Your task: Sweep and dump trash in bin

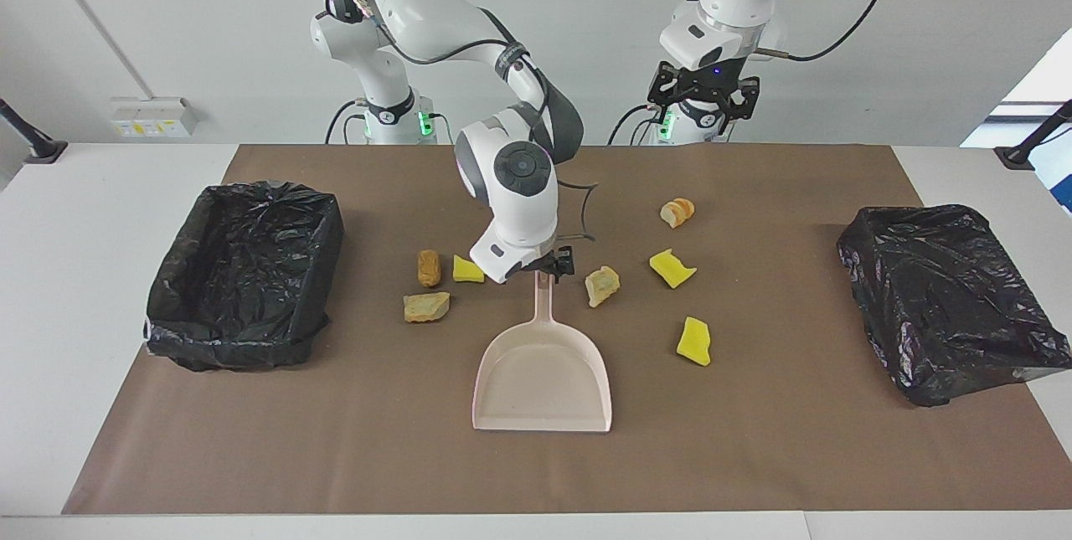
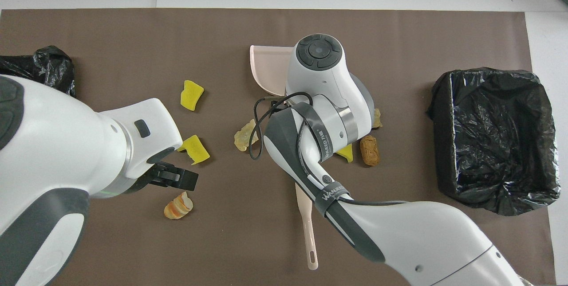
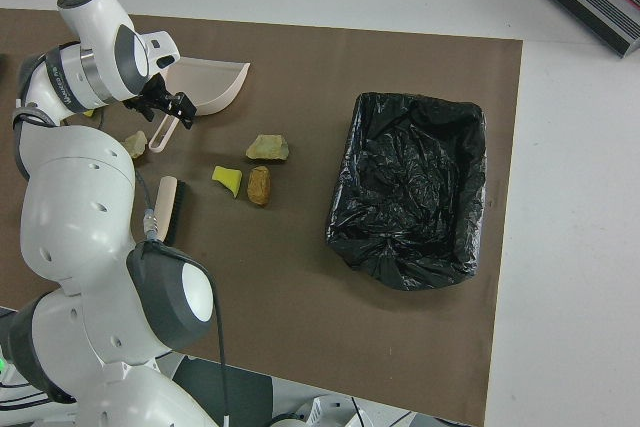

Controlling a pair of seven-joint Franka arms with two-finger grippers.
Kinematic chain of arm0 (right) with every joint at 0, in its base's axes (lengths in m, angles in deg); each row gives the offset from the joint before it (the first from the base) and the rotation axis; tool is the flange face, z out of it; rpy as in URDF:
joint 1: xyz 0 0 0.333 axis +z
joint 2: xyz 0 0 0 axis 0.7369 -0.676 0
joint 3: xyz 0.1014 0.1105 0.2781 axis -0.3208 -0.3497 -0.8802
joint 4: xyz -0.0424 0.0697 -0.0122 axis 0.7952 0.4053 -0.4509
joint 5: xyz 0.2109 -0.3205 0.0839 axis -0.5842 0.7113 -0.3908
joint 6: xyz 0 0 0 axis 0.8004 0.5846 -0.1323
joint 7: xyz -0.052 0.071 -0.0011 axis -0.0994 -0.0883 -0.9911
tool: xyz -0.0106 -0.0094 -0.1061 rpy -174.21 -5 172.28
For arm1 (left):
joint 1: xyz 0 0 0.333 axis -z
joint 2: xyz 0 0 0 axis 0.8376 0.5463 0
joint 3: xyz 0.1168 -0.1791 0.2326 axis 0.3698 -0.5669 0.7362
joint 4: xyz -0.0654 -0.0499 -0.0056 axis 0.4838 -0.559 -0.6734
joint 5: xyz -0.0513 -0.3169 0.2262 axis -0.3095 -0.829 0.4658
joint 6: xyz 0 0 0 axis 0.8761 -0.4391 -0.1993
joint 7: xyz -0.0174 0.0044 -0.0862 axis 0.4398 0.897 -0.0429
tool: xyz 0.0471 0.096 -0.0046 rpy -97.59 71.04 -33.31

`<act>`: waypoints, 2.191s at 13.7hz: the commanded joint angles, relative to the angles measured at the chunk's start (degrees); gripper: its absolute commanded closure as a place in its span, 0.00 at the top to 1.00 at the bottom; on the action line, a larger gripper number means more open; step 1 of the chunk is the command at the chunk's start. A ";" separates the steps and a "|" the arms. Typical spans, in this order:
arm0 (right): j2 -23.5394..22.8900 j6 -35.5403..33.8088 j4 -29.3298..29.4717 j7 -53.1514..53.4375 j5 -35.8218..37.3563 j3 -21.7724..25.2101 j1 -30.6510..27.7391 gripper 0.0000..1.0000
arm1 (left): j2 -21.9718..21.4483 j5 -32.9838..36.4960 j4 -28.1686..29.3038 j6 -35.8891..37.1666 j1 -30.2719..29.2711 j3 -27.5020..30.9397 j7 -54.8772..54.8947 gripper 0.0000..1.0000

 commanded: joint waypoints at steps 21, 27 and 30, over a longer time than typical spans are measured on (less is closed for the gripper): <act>2.96 -0.15 -2.00 -18.27 -1.38 0.28 -3.03 0.00 | -3.56 -3.50 19.66 -19.10 11.20 0.09 -17.91 1.00; 9.73 -3.30 -3.32 -35.42 2.57 0.72 -8.20 0.00 | 2.65 -3.50 24.25 -32.10 24.91 0.09 -33.00 1.00; 11.67 -6.56 -3.32 -47.37 4.42 0.72 -12.94 0.00 | 8.02 -3.33 24.07 -39.32 29.93 0.18 -39.89 1.00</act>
